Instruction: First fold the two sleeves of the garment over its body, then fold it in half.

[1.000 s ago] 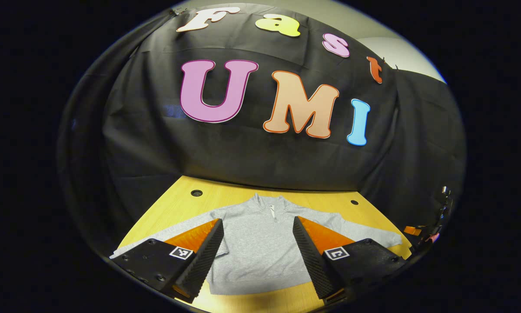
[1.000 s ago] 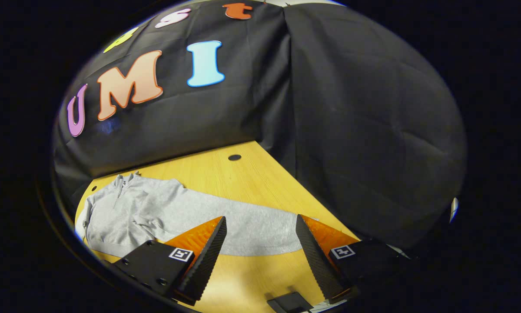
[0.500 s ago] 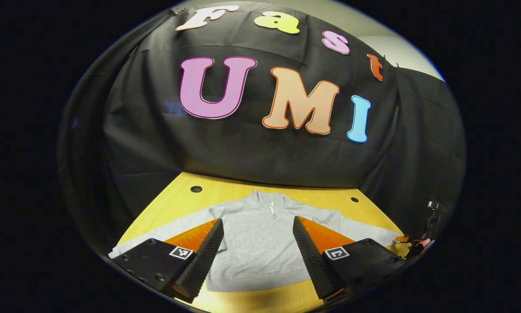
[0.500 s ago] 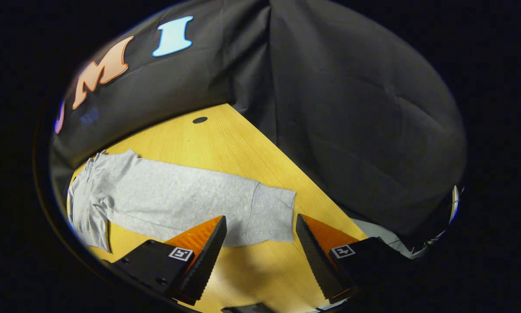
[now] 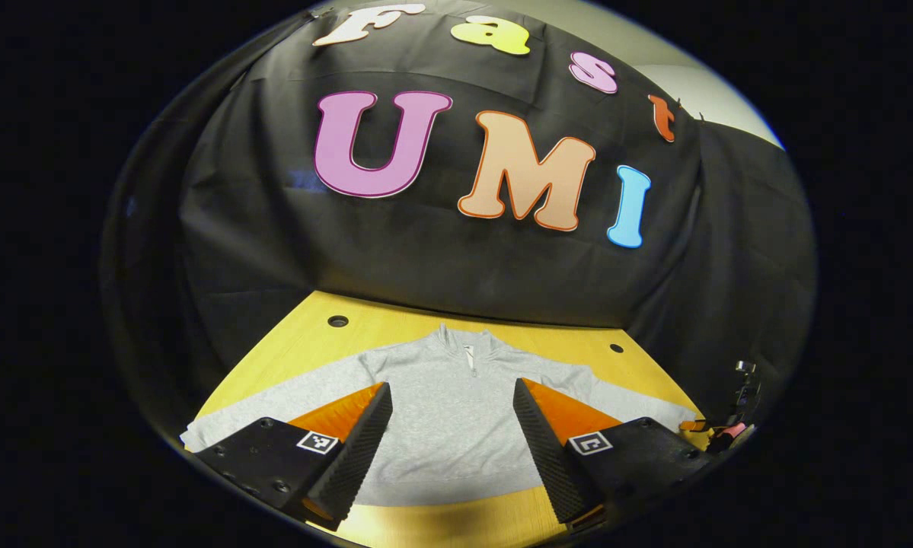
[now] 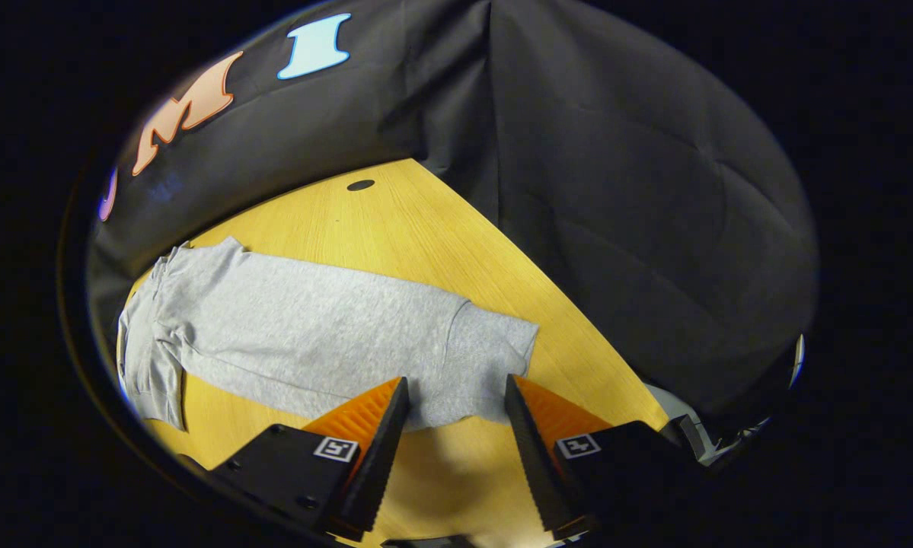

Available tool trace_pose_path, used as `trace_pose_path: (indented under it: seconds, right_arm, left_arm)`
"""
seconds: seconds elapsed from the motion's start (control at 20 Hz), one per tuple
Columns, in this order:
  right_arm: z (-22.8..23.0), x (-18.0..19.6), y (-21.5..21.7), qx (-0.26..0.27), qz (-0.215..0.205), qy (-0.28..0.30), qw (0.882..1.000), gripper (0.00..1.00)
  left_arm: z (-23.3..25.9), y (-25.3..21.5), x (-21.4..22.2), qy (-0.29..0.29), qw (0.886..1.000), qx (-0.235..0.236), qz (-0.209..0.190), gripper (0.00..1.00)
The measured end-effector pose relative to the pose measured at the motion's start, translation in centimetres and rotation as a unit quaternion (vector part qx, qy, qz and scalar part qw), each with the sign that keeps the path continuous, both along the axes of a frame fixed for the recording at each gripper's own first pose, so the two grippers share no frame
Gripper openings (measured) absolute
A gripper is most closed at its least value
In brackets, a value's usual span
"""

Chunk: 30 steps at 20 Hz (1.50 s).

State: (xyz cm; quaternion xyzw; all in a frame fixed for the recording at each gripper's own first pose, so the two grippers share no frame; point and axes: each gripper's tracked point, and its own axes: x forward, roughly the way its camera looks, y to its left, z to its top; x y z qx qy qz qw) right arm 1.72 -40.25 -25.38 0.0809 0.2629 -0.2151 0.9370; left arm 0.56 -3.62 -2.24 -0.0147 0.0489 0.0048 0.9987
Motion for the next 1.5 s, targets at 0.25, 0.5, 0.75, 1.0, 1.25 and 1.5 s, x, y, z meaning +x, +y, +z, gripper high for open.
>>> trace_pose_path:
  seconds: [0.25,0.5,0.75,1.0,1.25,1.5]
  right_arm:
    - [0.1,0.4,1.8,0.023,0.018,0.015,0.999,0.22]
    - [0.4,-0.1,2.3,0.017,0.011,0.016,1.000,0.15]
    - [2.0,-0.2,4.0,0.021,-0.008,-0.013,1.000,0.16]
    - [5.6,-0.2,8.4,0.024,-0.003,-0.057,0.998,0.15]
    - [9.6,1.9,15.2,0.030,0.020,-0.103,0.994,0.16]
    - [13.8,6.4,23.1,0.024,0.074,-0.142,0.987,0.15]
  left_arm:
    - [-0.3,-0.3,0.3,0.003,1.000,-0.008,-0.007,0.94]
    - [-0.3,0.1,0.3,0.005,1.000,-0.009,-0.012,0.93]
    - [-0.1,0.6,0.5,0.005,1.000,-0.002,-0.023,0.93]
    - [-0.2,1.4,0.4,0.005,0.999,0.000,-0.038,0.94]
    - [-0.5,3.2,-0.4,0.007,0.999,0.003,-0.044,0.93]
    - [-1.2,6.2,-1.3,0.015,0.999,-0.001,-0.038,0.93]
